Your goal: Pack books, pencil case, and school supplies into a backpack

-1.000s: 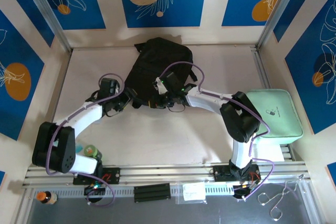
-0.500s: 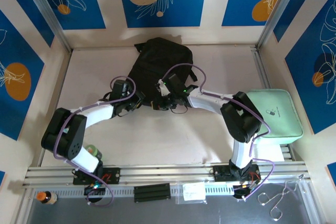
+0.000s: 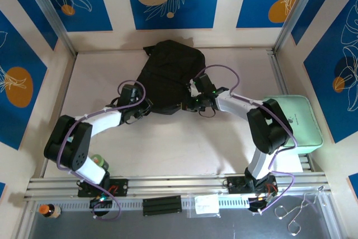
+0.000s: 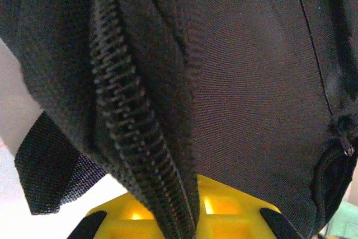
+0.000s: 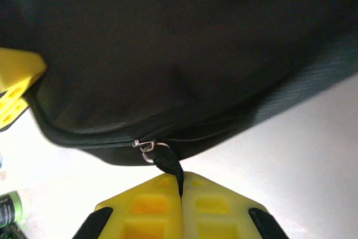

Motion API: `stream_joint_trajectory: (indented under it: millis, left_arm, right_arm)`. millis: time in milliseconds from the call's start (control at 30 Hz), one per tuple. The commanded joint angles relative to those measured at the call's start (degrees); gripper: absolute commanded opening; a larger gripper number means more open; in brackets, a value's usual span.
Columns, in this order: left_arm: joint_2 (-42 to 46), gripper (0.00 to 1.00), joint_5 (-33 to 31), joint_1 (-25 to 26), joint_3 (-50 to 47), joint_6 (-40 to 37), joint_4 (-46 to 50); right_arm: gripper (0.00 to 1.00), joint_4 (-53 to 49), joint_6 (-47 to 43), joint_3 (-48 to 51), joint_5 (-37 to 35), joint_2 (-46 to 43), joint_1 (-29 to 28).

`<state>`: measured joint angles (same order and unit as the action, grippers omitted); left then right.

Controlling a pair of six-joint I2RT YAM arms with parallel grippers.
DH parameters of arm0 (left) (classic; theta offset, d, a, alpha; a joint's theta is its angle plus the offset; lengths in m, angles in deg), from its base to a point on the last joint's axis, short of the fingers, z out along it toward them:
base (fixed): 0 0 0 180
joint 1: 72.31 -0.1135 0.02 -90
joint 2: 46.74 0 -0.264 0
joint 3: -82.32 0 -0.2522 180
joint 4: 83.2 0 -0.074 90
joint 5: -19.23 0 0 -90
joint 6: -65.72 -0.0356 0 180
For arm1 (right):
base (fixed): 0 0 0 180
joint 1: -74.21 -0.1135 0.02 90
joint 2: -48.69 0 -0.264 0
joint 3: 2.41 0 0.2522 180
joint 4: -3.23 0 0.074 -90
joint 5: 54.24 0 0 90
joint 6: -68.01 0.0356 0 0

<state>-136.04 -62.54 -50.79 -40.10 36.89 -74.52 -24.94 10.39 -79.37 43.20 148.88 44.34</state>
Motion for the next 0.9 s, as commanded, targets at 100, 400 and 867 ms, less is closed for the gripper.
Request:
stream_joint_trajectory:
  millis: [100,400,867]
  left_arm:
    - [2.59,0.02,-2.42,-0.47,1.46,-4.66,5.9]
    - [3.25,0.02,1.52,0.4,1.8,-8.84,11.87]
    - [9.08,0.02,2.91,10.09,-6.01,-12.94,19.23]
  right_arm:
    - [0.0,-6.24,0.72,-4.69,-3.09,-0.09,3.84]
    - [0.0,-12.66,4.96,-12.16,-6.92,4.48,7.21]
    - [0.0,-15.12,5.85,-6.77,-10.0,0.23,10.4]
